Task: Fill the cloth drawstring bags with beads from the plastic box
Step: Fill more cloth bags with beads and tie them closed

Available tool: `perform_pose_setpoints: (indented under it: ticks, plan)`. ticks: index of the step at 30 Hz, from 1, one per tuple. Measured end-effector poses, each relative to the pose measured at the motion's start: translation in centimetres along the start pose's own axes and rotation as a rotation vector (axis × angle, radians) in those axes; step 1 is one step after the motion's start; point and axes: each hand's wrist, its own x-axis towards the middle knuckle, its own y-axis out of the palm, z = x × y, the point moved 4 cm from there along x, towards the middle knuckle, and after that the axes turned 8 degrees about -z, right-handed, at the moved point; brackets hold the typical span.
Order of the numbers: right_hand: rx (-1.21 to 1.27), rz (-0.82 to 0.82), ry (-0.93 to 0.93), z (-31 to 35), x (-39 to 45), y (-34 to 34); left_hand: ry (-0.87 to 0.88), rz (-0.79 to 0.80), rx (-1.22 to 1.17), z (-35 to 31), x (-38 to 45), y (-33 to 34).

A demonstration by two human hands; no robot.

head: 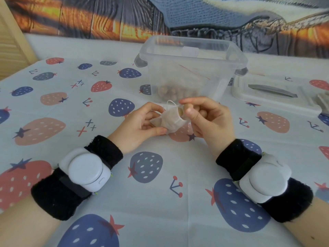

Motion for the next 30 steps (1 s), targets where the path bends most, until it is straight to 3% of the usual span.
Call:
perform_pose_setpoints:
  ticks: [5,11,22,30]
  plan:
    - [-0.038,0.038,0.019,-0.1,-0.2,0.4,0.014,-0.001,0.023,0.0,0.1,0.0]
    - [0.004,0.129,0.205,-0.6,-0.4,0.9,0.027,-0.024,0.028,0.1,0.1,-0.2]
    - [-0.159,0.08,0.274,-1.6,-0.4,0.3,0.112,-0.108,0.178,0.1,0.1,-0.6]
    - [0.003,0.151,0.381,-1.8,-0.3,0.4,0.117,-0.098,0.129,-0.1,0.2,-0.7]
